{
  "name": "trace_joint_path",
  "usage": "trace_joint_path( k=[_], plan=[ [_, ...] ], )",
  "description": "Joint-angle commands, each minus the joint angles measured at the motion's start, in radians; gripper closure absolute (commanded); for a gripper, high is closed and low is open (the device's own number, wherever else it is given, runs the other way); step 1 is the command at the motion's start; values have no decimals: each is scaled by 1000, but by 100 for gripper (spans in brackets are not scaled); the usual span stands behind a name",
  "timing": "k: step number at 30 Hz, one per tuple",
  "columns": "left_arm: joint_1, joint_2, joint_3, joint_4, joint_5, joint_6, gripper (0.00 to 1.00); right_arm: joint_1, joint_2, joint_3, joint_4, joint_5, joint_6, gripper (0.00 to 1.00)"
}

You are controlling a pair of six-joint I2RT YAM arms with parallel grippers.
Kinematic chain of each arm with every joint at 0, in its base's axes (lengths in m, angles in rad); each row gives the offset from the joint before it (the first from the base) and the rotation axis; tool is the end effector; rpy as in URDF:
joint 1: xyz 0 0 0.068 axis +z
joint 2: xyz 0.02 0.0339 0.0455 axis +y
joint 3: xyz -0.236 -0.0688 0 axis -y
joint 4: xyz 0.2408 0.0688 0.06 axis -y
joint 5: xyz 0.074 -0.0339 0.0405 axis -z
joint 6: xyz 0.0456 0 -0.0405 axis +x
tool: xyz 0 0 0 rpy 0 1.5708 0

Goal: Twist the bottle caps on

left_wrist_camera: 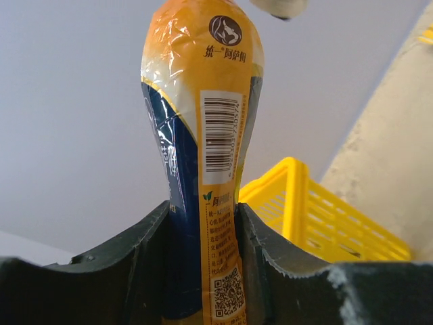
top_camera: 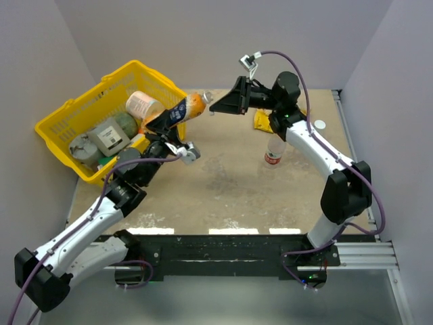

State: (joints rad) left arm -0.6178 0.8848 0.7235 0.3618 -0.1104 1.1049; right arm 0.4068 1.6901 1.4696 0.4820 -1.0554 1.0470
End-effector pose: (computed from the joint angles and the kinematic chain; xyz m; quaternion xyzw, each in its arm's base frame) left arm 0.1943 -0.1319 0.3404 0.4515 0.4440 0.2203 0.7419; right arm 0.3419 0.1905 0.3786 -0.2136 0.6250 0.6846 0.3084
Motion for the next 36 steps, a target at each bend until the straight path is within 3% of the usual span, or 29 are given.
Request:
trace_joint_path(
  k=[1, 2, 3, 4, 6, 11, 16, 24, 31, 36],
  plan=[
    [7, -18, 66, -202, -4, -200, 100, -40, -108, 70, 91, -89, -144, 100],
    [16, -38, 70, -222, 3, -227, 100, -46, -133, 84, 25, -101, -235, 100],
    [29, -49, 73, -253, 15, -244, 100, -48, -157, 115, -70, -97, -472, 100],
    [56, -58, 74, -268, 29, -253, 100, -46, -215, 126, -274, -88, -601, 100],
    [87, -82, 74, -309, 72, -260, 100, -43, -280, 92, -435, -81, -919, 100],
    [93, -151, 48, -348, 254, -101, 100, -20, -530, -116, -529, -2, -1393, 100],
    [93, -165, 39, -343, 383, 33, 100, 1, -601, -180, -701, 26, -1832, 100],
    [82, -138, 62, -339, 545, 245, 100, 72, -577, -141, -798, 61, -2081, 100],
    [82, -104, 83, -314, 534, 257, 100, 130, -558, -117, -953, 106, -2210, 100],
    [82, -101, 83, -297, 520, 231, 100, 136, -569, -140, -938, 129, -2204, 100]
  ],
)
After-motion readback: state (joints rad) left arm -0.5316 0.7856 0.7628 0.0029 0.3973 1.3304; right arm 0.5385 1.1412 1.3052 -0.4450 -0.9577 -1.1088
